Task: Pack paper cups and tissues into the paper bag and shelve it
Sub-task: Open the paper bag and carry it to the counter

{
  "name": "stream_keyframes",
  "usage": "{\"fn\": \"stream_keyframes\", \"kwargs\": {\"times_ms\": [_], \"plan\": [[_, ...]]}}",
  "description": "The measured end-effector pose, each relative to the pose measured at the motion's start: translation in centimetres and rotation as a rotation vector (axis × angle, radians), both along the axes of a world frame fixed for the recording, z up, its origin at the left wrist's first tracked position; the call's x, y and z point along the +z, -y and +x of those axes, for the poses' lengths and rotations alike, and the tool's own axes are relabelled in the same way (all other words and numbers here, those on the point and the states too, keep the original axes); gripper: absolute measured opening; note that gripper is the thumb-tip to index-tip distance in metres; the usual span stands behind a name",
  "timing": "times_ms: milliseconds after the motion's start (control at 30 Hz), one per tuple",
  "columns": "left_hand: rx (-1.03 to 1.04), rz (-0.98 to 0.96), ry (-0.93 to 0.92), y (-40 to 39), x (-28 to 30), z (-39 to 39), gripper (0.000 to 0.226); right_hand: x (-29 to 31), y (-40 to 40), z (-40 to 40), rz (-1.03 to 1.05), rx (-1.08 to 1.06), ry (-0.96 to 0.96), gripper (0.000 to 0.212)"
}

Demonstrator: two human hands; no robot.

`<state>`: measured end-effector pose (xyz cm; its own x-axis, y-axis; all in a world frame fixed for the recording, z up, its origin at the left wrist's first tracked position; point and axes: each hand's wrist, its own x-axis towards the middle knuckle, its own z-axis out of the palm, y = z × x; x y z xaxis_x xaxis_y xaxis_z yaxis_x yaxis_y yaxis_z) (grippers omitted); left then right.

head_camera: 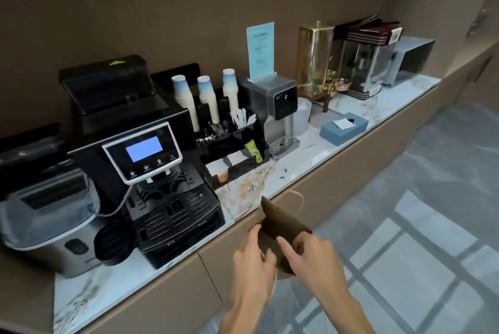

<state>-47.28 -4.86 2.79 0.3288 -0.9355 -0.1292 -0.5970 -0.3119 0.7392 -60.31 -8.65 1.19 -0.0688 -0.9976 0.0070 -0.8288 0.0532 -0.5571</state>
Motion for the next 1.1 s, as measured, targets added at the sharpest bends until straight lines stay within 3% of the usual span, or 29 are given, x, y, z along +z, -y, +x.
{"fn": "stream_keyframes", "kwargs": {"times_ms": [133,467,667,900,933,1033,1100], "plan": [[-0.068,-0.019,0.216,2.3,0.6,1.4,0.048,0.2,3.8,-1.5,0.004,0.065,-0.009,0.05],[-0.251,-0.024,0.224,14.9,0.8,2.6,0.041,2.0,16.3,-2.3,0.111,0.311,-0.038,0.042],[-0.178,0.115,0.243,22.6,-0.4,5.8,0.066,3.2,24.8,-0.6,0.24,0.432,-0.068,0.034],[-0.099,0.314,0.023,27.8,-1.6,8.2,0.093,2.4,32.6,1.9,0.303,0.513,-0.068,0.026],[-0.082,0.327,0.013,28.2,-1.7,8.5,0.094,2.3,33.5,2.3,0.313,0.541,-0.093,0.027],[0.0,0.374,-0.06,29.8,-2.3,9.1,0.097,1.8,36.2,4.1,0.317,0.616,-0.167,0.064],[0.061,0.398,-0.117,30.8,-2.6,9.6,0.1,1.4,38.0,5.3,0.315,0.677,-0.172,0.072]]}}
